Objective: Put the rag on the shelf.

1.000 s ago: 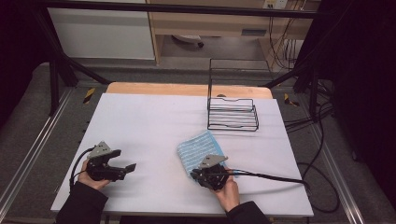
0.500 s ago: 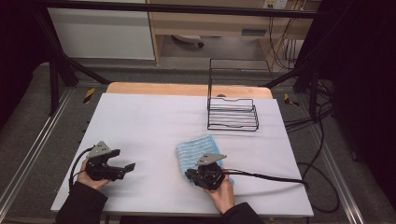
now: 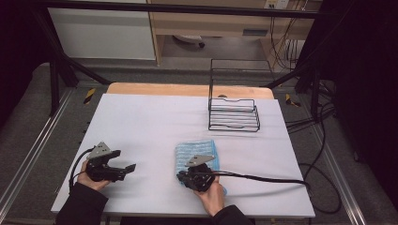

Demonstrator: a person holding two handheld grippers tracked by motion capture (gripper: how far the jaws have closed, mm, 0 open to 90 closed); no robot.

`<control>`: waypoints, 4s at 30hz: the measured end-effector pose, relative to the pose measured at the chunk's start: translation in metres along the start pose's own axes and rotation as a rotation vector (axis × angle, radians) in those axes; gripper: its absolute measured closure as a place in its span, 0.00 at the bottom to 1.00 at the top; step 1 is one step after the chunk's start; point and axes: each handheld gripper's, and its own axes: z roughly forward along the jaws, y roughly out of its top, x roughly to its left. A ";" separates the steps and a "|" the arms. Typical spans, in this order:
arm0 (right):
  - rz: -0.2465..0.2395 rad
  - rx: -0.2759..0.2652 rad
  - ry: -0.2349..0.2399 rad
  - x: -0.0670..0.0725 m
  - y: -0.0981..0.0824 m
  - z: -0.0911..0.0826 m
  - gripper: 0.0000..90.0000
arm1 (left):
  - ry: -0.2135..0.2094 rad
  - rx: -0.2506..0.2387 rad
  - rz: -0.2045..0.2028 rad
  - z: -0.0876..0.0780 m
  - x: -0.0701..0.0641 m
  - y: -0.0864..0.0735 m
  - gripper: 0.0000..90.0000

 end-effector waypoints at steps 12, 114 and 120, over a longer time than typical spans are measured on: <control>0.009 -0.084 -0.008 -0.023 0.013 -0.038 0.56 | -0.008 -0.003 -0.013 0.000 -0.003 0.002 0.11; 0.104 -0.164 0.003 -0.094 -0.032 -0.088 0.03 | -0.081 0.074 0.005 0.061 -0.089 0.067 0.18; 0.090 -0.139 -0.004 -0.094 -0.032 -0.088 0.02 | -0.064 0.097 0.017 0.073 -0.083 0.077 0.09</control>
